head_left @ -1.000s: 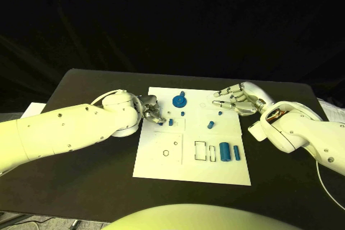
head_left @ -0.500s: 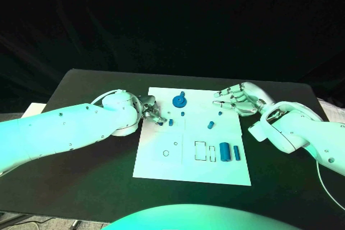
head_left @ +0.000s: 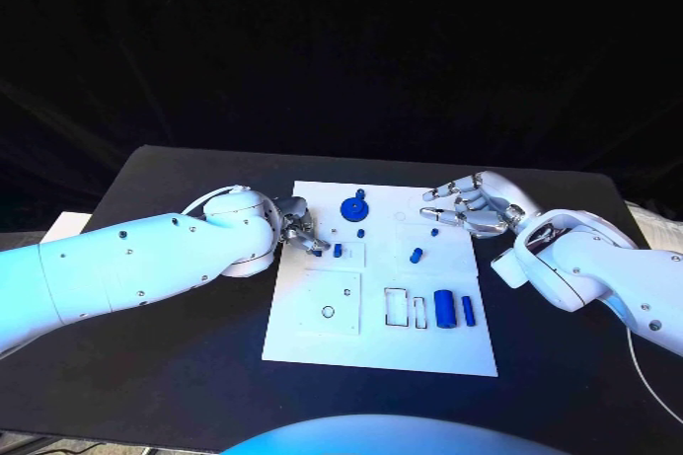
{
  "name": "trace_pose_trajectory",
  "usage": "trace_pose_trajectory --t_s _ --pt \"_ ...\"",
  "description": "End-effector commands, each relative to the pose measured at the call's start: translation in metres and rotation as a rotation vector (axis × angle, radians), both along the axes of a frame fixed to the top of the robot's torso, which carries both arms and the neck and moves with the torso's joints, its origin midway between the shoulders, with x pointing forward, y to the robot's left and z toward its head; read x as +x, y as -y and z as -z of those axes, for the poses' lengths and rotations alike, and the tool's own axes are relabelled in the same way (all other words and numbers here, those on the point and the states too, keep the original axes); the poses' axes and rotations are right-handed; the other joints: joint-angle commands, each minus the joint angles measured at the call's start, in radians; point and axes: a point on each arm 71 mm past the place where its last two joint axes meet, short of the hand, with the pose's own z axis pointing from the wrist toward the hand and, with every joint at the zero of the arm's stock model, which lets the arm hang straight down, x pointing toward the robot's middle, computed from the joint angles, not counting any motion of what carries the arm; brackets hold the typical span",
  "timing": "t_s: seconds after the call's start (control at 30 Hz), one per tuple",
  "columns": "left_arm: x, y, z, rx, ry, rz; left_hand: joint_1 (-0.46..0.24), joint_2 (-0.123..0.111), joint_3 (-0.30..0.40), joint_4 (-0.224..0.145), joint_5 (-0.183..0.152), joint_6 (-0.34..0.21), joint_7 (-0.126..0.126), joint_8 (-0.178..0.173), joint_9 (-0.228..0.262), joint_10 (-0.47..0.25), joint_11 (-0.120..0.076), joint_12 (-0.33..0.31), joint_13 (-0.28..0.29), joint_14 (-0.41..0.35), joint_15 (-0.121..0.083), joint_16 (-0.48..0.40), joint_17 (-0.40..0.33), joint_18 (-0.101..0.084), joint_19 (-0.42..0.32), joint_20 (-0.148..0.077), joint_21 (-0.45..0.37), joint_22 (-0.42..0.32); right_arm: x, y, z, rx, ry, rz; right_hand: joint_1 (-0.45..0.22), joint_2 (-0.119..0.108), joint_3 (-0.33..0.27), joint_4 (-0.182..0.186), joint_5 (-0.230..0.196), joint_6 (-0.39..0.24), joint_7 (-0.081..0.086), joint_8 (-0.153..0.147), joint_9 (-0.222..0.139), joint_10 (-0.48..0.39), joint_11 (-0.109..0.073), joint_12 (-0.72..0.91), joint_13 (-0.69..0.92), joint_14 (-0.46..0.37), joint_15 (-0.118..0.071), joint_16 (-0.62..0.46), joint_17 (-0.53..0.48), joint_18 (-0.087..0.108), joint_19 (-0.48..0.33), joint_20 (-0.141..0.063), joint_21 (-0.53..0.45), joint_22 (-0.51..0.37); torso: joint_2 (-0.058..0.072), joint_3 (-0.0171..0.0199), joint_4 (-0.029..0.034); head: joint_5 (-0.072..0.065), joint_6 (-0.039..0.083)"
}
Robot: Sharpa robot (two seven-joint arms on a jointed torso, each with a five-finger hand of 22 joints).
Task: Assemble the parts on the task board
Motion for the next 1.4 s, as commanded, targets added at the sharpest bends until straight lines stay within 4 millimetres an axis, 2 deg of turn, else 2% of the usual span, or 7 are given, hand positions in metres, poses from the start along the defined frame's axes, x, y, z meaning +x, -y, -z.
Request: trace_pose_trajectory --t_s 0.03,0.37,0.53,0.63,1.23,1.4 --pt "-0.004 0.0 0.008 0.025 -0.047 0.003 -0.008 -0.002 -0.004 0.005 -0.001 0.001 0.005 -0.003 -0.003 0.001 0.004 0.007 0.001 0.107 -0.004 0.003 0.263 -0.014 0.057 -0.005 0.004 0.117 -0.001 -0.001 0.001 -0.004 -0.006 -0.011 0.0 0.012 -0.004 0.002 0.005 0.009 0.0 0.006 0.001 -0.007 0.001 -0.004 0.02 0.079 -0.002 -0.003 0.164 0.008 -0.008 -0.001 -0.003 -0.001 0.0 -0.0005 0.0009 0.0 0.0" --pt "-0.005 0.001 0.007 0.021 -0.045 0.008 -0.01 -0.004 -0.033 0.035 0.0 0.006 0.004 -0.002 -0.003 0.002 0.003 0.01 0.004 0.107 -0.005 0.003 0.263 -0.015 0.058 -0.006 0.007 0.121 0.0 -0.001 0.001 -0.005 -0.007 -0.011 0.0 0.012 -0.005 0.003 0.006 0.009 0.0 0.006 0.001 -0.007 0.001 -0.004 0.02 0.079 -0.002 -0.003 0.163 0.008 -0.008 -0.001 -0.003 -0.001 -0.001 -0.0004 0.0011 -0.001 0.0" --pt "-0.005 0.002 0.006 0.025 -0.05 0.013 -0.006 -0.013 -0.077 0.07 0.002 0.009 0.004 -0.003 -0.004 0.003 0.002 0.01 0.005 0.107 -0.005 0.003 0.263 -0.015 0.059 -0.006 0.008 0.124 0.0 -0.001 0.001 -0.005 -0.007 -0.01 0.0 0.012 -0.005 0.003 0.006 0.009 0.0 0.006 0.001 -0.007 0.001 -0.004 0.02 0.079 -0.002 -0.003 0.163 0.008 -0.008 -0.001 -0.003 -0.001 -0.001 0.0002 0.0004 0.0 0.0" --pt "-0.006 0.002 0.006 0.025 -0.05 0.014 -0.01 -0.009 -0.112 0.092 0.002 0.012 0.005 -0.004 -0.005 0.002 0.004 0.009 0.004 0.107 -0.005 0.003 0.263 -0.015 0.059 -0.006 0.007 0.125 0.0 -0.001 0.001 -0.005 -0.008 -0.011 0.0 0.012 -0.006 0.003 0.007 0.009 0.0 0.006 0.001 -0.007 0.001 -0.004 0.02 0.079 -0.002 -0.004 0.163 0.008 -0.008 -0.001 -0.004 -0.002 -0.001 -0.0003 0.0007 0.0 0.0" --pt "-0.004 0.002 -0.002 0.011 -0.028 0.009 -0.015 0.001 -0.141 0.098 0.003 0.013 0.005 -0.006 -0.006 0.002 0.004 0.008 0.003 0.107 -0.005 0.003 0.263 -0.015 0.059 -0.006 0.007 0.126 0.0 -0.002 0.001 -0.005 -0.008 -0.013 0.0 0.012 -0.006 0.003 0.007 0.009 0.0 0.006 0.001 -0.007 0.001 -0.004 0.02 0.079 -0.002 -0.004 0.163 0.008 -0.008 -0.001 -0.004 -0.002 0.0 0.0004 0.0001 0.001 0.003" --pt "-0.003 0.002 -0.003 0.006 -0.025 0.006 -0.018 0.002 -0.15 0.098 0.003 0.013 0.005 -0.006 -0.006 0.002 0.004 0.007 0.003 0.107 -0.005 0.003 0.263 -0.015 0.059 -0.006 0.007 0.126 0.0 -0.002 0.002 -0.005 -0.009 -0.013 0.0 0.012 -0.006 0.003 0.007 0.009 0.0 0.006 0.001 -0.007 0.001 -0.004 0.02 0.079 -0.002 -0.004 0.163 0.008 -0.008 -0.001 -0.004 -0.002 0.0 -0.0004 0.0011 -0.001 0.002"
